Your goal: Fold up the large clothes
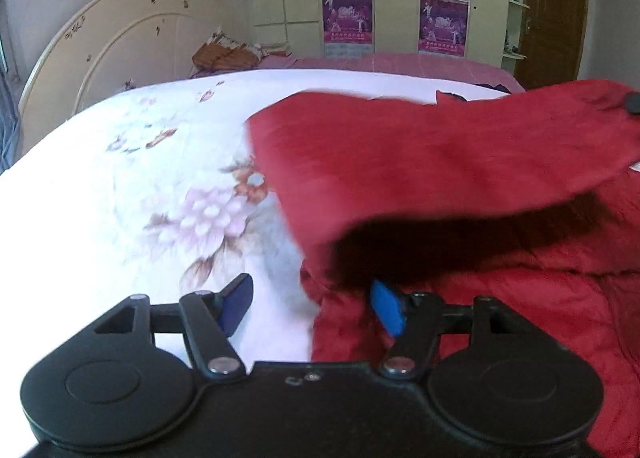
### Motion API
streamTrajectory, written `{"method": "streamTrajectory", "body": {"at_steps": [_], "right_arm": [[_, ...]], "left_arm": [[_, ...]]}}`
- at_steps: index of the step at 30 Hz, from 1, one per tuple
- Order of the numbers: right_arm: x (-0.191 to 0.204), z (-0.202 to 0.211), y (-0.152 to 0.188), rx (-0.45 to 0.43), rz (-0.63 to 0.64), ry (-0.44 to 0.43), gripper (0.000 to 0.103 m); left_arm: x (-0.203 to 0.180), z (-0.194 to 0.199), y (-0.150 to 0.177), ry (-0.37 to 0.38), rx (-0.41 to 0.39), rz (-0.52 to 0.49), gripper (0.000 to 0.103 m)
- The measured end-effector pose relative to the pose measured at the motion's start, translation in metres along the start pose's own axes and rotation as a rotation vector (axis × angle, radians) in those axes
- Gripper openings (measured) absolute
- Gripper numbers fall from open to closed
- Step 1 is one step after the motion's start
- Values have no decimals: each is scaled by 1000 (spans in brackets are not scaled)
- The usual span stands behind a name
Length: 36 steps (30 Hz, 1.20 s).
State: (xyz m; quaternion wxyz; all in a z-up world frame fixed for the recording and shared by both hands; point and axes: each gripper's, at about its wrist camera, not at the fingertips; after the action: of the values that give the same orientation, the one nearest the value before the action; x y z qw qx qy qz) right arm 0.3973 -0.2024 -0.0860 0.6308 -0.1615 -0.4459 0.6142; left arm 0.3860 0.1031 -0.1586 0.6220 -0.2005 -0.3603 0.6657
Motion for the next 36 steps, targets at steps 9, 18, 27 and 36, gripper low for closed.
{"method": "streamTrajectory", "body": {"at_steps": [9, 18, 27, 36], "right_arm": [[-63, 16, 44, 75, -134, 171, 17], [-81, 16, 63, 152, -172, 201, 12], [-85, 16, 35, 69, -161, 174, 74], [-94, -35, 41, 186, -156, 193, 42]], "left_arm": [[-9, 0, -2, 11, -63, -42, 8], [-3, 2, -2, 92, -6, -128, 19], [37, 22, -24, 203, -16, 11, 74], [23, -51, -67, 229, 77, 191, 39]]}}
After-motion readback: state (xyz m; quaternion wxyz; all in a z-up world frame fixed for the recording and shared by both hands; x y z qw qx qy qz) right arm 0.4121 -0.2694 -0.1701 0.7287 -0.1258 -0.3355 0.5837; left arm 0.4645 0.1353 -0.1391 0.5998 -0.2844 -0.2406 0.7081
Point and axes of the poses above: each gripper's, at about its wrist camera, not at the fingertips, and z roughly against the way its jaws point, x to its left, y to its underside, and after that the axes turned 9 degrees about -y, right-handed
